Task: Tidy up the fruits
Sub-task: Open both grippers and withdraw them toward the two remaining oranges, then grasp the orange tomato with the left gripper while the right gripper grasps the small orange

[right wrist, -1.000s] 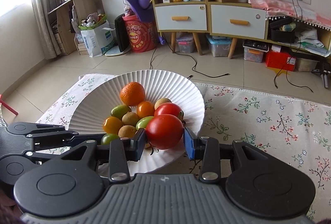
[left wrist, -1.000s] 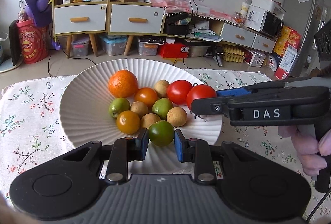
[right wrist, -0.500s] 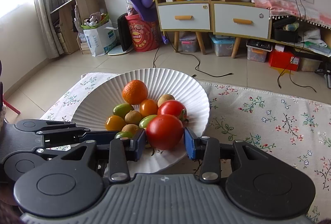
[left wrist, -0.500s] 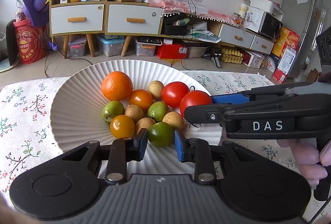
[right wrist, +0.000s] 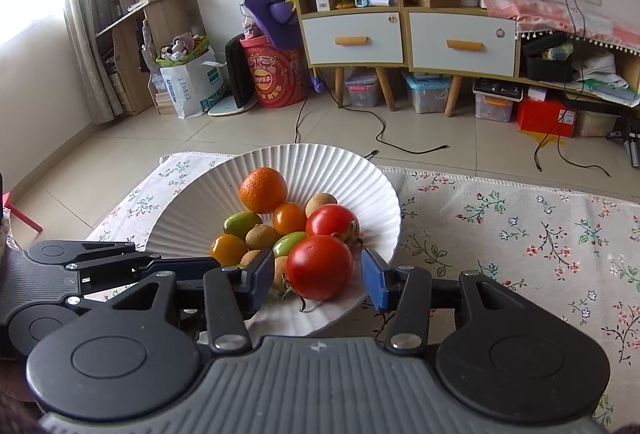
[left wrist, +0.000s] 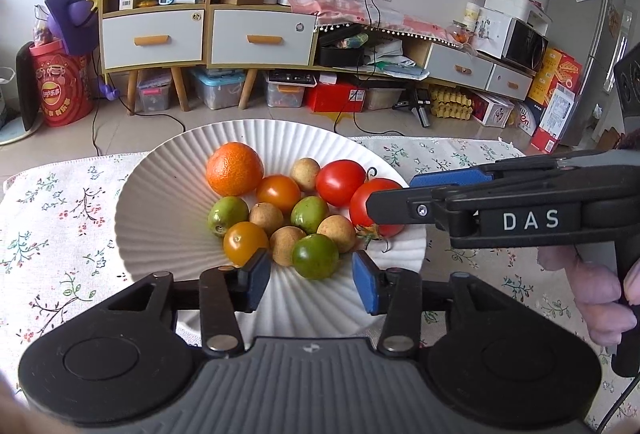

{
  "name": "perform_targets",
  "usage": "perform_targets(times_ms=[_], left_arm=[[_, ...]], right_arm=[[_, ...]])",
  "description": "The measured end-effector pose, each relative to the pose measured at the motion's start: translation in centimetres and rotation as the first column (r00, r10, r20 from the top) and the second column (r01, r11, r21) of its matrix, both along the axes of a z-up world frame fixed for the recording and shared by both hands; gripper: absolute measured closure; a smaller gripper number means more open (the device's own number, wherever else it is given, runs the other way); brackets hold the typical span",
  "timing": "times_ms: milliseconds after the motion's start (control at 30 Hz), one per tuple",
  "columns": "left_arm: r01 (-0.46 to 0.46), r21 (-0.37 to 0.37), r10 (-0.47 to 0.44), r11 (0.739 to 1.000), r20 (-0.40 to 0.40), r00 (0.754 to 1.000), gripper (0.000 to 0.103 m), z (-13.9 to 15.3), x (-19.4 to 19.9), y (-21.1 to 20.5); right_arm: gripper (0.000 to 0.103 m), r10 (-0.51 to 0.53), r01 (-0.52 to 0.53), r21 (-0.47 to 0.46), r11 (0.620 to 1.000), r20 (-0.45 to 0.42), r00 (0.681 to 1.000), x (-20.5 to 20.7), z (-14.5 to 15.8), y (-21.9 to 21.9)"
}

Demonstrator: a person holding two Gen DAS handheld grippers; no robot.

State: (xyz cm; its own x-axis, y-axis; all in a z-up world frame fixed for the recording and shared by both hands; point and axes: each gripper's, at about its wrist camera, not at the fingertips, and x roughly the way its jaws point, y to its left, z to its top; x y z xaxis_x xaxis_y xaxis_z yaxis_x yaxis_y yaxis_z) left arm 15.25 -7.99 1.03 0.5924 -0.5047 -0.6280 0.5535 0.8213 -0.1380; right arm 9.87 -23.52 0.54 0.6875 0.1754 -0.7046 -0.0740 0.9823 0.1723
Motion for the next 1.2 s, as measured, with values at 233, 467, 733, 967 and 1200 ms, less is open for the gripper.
perform_targets(times_ms=[233,467,733,967,1200], left_arm=[[-0.019,0.021,0.019,1.0,0.004,1.0,0.039,1.1,-0.5,1.1],[-0.055,0.059,0.054,0.997,0.017,0.998,0.021,1.9,-1.1,2.8],[-0.107,0.1,0.107,0.989,0.005,0.994,0.007,2.1,-2.4,5.3],[-0.156,0.133,0.157,0.979,0.001,0.988,0.003,2.1,-3.0,7.0],[-0.183,0.191,0.188,0.964,-0.006,0.982,0.003,0.9,-3.7,8.3]], right_arm=[[0.042,-0.019,0.019,0.003,1.0,0.013,1.0,-0.7,1.0,-0.2],[0.029,-0.021,0.021,-0.014,1.0,0.023,1.0,-1.6,1.8,0.3],[0.017,-0.022,0.023,-0.029,0.999,0.018,1.0,-3.3,2.0,1.0],[0.01,0.013,-0.012,-0.066,0.998,0.015,1.0,-5.0,1.9,2.1],[0.007,0.068,-0.067,-0.085,0.994,0.009,0.998,-6.3,1.5,3.6]])
